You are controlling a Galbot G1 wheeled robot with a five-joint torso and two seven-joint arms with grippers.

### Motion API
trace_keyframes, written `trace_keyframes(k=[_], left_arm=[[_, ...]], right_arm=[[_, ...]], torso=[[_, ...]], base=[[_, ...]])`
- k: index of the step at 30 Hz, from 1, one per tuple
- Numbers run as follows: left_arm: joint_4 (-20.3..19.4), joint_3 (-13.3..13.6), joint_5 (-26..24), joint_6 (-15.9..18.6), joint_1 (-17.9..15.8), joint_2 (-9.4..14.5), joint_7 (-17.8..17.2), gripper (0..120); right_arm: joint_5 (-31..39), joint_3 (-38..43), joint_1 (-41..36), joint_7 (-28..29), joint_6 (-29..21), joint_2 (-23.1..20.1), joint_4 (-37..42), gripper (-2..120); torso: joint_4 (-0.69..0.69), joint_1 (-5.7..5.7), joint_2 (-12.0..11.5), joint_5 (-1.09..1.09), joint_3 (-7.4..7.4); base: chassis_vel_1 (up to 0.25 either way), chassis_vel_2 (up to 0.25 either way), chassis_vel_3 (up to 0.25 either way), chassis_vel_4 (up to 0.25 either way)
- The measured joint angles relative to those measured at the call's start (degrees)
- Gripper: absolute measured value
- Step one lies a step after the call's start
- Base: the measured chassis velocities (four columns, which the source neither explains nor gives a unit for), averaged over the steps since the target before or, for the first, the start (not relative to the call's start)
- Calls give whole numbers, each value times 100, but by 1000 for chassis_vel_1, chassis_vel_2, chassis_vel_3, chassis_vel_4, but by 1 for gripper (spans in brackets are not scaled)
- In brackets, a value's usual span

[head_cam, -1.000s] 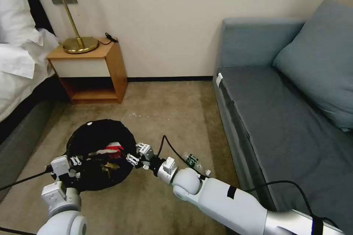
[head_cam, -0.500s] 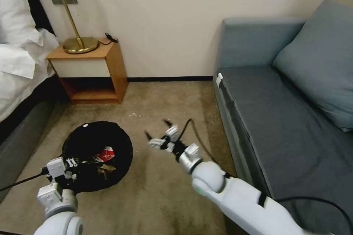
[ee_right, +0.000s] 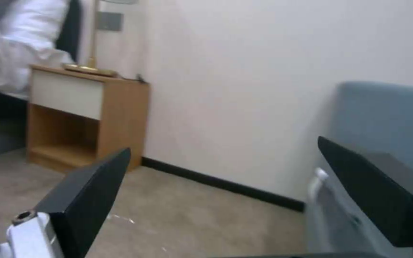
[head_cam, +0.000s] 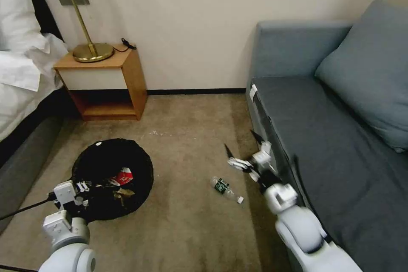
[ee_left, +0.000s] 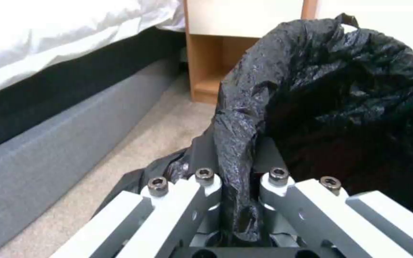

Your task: Pick up the trash bin, then pick up the garbage on the floor and place it into the trash bin.

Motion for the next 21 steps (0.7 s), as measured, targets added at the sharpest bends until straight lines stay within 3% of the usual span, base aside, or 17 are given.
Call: trace_keyframes(k=[7,12,21], left_arm=[[-21,-8,-56,-16,46,75,-4,5],[-40,2,-75,-41,77,90,-11,5],[-130,-17,-96,-68,148,103,-16,5]], right_arm=[[-200,417,-825,127,393,396,203,100],[-188,513,-857,-7,757,524,67,100],[11,477,-809,-274,941,546,34,100]], torso=[[1,0,0,-1,0],[1,0,0,-1,0],[2,0,0,-1,0]], base=[[0,0,0,0],[0,0,0,0],[0,0,0,0]])
